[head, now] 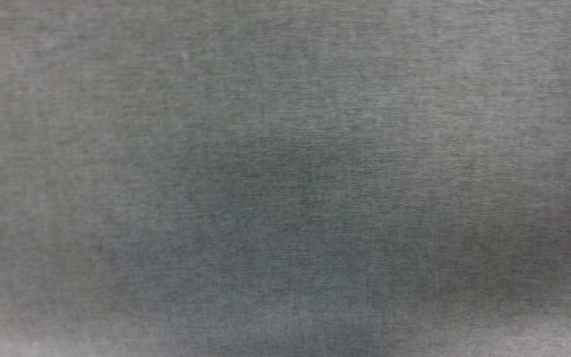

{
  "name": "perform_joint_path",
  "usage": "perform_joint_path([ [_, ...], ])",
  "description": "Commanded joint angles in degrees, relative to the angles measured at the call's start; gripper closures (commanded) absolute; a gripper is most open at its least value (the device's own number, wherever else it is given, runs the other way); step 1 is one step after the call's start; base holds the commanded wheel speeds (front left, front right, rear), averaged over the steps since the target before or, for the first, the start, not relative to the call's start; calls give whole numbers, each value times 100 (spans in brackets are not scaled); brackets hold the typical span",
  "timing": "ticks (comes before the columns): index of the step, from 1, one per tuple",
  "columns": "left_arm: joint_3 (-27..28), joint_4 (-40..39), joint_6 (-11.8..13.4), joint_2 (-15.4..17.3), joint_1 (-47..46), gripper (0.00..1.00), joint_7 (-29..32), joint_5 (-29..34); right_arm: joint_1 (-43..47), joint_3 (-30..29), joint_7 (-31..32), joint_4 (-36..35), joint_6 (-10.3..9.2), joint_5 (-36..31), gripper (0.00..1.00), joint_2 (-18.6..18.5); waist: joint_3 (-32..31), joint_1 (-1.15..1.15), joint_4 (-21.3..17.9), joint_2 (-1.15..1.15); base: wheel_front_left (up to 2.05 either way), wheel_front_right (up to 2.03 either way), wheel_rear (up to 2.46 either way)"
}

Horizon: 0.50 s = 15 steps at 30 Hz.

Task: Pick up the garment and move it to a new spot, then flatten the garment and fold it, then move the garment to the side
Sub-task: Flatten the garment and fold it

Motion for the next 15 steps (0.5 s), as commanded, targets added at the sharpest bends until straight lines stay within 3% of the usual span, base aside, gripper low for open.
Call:
perform_joint_path([
  [1,-81,-22,-12,-55,227,100,25,-70,31,91,-5,161,-6,36,100,-55,-170,0,269,0,0,0,0],
  [8,-458,-438,-6,38,1299,100,474,-565,293,705,-1,627,-6,507,100,-206,-936,0,532,0,0,0,0],
  [15,-969,-1106,-7,296,2637,100,1013,-1132,1100,1623,262,598,-6,1606,100,-572,-2064,0,706,0,0,0,0],
])
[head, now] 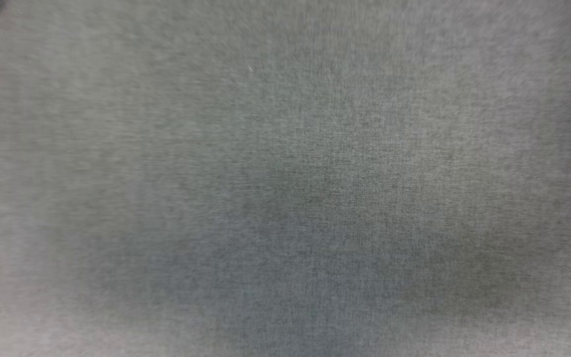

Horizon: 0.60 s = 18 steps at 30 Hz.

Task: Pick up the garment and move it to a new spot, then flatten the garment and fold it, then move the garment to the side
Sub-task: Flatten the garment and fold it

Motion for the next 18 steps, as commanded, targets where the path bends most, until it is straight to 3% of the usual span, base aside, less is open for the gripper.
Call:
perform_joint_path([
  [1,-172,-195,6,117,442,100,130,-117,428,361,146,-162,-6,333,100,-149,-1141,0,325,0,0,0,0],
  [6,-543,-914,5,456,1464,100,416,-494,1488,1167,709,-1053,-6,1413,100,-751,-1917,0,391,0,0,0,0],
  [11,-846,-1755,6,968,2588,100,609,-717,2690,1663,1202,-2347,-6,2326,100,-1630,-2534,0,405,0,0,0,0],
  [14,-890,-2431,203,1297,3359,100,585,-909,3482,1801,1425,-3103,-6,2742,100,-2166,-2809,0,406,0,0,0,0],
  [18,-957,-3640,781,1848,4476,100,553,-1150,4497,1781,1475,-3913,-6,3017,100,-2784,-3070,0,416,0,0,0,0],
])
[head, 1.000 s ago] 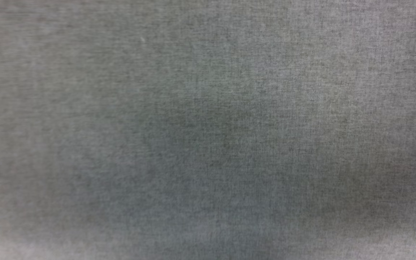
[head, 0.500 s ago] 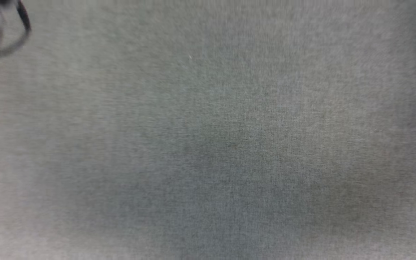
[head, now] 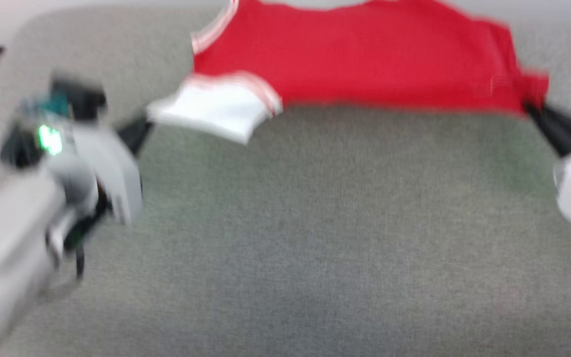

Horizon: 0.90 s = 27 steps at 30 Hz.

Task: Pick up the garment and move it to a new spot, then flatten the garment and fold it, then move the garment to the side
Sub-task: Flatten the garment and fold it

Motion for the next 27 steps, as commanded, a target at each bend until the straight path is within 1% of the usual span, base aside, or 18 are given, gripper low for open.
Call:
perform_joint_path([
  [1,-36,-637,363,325,632,100,-51,-159,562,-80,-44,-294,-6,58,100,-279,-738,0,123,0,0,0,0],
  [4,-75,-1621,927,791,1516,100,-126,-429,1295,-208,-66,-708,-7,73,100,-565,-835,0,130,0,0,0,0],
  [8,-127,-2675,1612,1307,2502,100,-298,-746,2259,-465,-23,-1099,-7,126,100,-770,-906,0,186,0,0,0,0],
  [9,-127,-2675,1612,1307,2502,100,-298,-746,2259,-465,-23,-1099,-7,126,100,-770,-906,0,186,0,0,0,0],
  [12,-147,-3254,2039,1576,3118,100,-487,-1008,2939,-704,54,-1348,-7,111,100,-826,-929,0,245,0,0,0,0],
  [15,-140,-3667,2391,1724,3585,100,-677,-1265,3612,-974,161,-1561,-7,119,100,-868,-953,0,351,0,0,0,0],
  [17,-169,-3889,2566,1791,3875,100,-753,-1408,4027,-1127,270,-1748,-7,146,100,-847,-970,0,401,0,0,0,0],
  [22,-175,-4311,2927,1841,4507,100,-1042,-1801,4972,-1472,584,-2239,-7,181,100,-769,-929,0,518,0,0,0,0],
  [27,-168,-4570,3126,1851,4897,100,-1207,-2073,5639,-1867,850,-2674,-6,308,100,-624,-847,0,589,0,0,0,0],
])
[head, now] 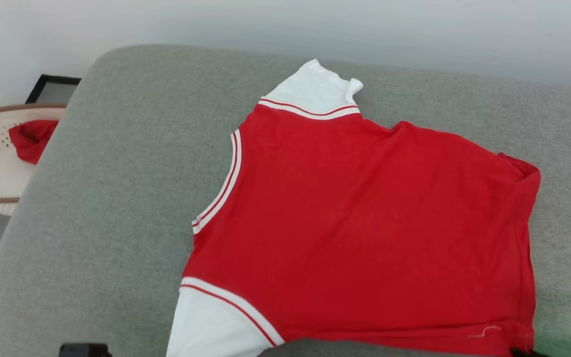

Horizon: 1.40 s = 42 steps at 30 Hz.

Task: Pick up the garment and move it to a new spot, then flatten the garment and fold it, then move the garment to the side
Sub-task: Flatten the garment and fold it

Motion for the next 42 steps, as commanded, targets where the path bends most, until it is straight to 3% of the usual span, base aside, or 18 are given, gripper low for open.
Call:
perform_joint_path([
  [1,5,-59,67,40,118,100,-43,-51,153,-141,73,-113,-6,29,100,52,49,0,26,0,0,0,0],
  [10,104,-611,385,361,168,100,152,-301,525,-711,818,-738,-6,182,100,188,253,0,-103,0,0,0,0],
  [16,285,-1057,686,923,-394,100,517,91,263,-1239,1202,-1067,-6,139,100,381,428,0,-255,0,0,0,0],
  [20,418,-1143,708,1229,-957,100,899,484,-140,-1421,1439,-1117,-6,-85,100,535,578,0,-400,0,0,0,0],
  [23,500,-1020,568,1291,-1426,100,1216,803,-533,-1430,1630,-1083,-6,-241,100,673,713,0,-504,0,0,0,0],
  [27,511,-615,278,1090,-2064,100,1638,1289,-1032,-1385,1823,-890,-6,-367,100,842,902,0,-591,0,0,0,0],
  [34,316,565,-501,304,-2935,100,2304,1710,-1675,-1144,1996,-511,-6,-534,100,1032,1156,0,-651,0,0,0,0],
  [42,128,1690,-1124,-339,-3170,100,2583,1560,-2042,-951,2176,-240,-6,-537,100,1180,1222,0,-728,0,0,0,0],
])
